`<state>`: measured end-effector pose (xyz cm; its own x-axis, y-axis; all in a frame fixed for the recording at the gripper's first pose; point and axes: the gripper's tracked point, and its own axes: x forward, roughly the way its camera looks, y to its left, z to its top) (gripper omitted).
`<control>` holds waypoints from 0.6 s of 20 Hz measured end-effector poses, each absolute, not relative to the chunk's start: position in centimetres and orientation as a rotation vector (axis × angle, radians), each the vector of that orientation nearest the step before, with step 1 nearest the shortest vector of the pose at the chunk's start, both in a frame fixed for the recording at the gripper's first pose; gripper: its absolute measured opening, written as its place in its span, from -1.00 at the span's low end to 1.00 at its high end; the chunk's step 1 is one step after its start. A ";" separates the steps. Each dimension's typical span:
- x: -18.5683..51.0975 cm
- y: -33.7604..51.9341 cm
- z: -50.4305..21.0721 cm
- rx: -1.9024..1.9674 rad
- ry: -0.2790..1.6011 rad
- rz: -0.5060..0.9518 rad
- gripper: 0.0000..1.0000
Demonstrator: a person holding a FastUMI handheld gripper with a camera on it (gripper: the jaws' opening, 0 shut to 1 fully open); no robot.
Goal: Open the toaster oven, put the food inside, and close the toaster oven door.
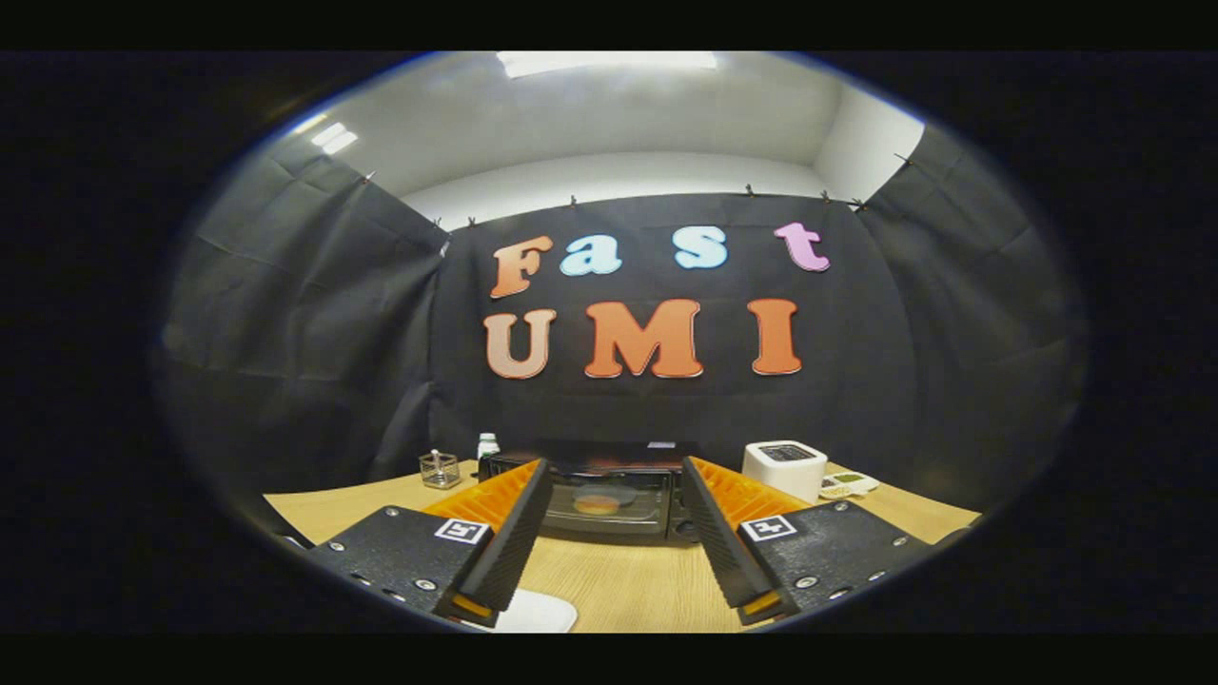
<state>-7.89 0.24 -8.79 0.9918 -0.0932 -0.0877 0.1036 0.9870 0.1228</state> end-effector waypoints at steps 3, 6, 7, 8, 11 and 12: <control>-7.9 0.8 -8.7 0.168 0.067 -0.077 0.63; -7.7 1.0 -9.0 0.157 0.068 -0.067 0.66; -7.6 1.1 -9.0 0.151 0.068 -0.067 0.67; -7.5 1.2 -9.1 0.149 0.069 -0.069 0.70; -7.3 1.5 -9.3 0.157 0.072 -0.063 0.75; -7.2 1.5 -9.4 0.164 0.075 -0.064 0.76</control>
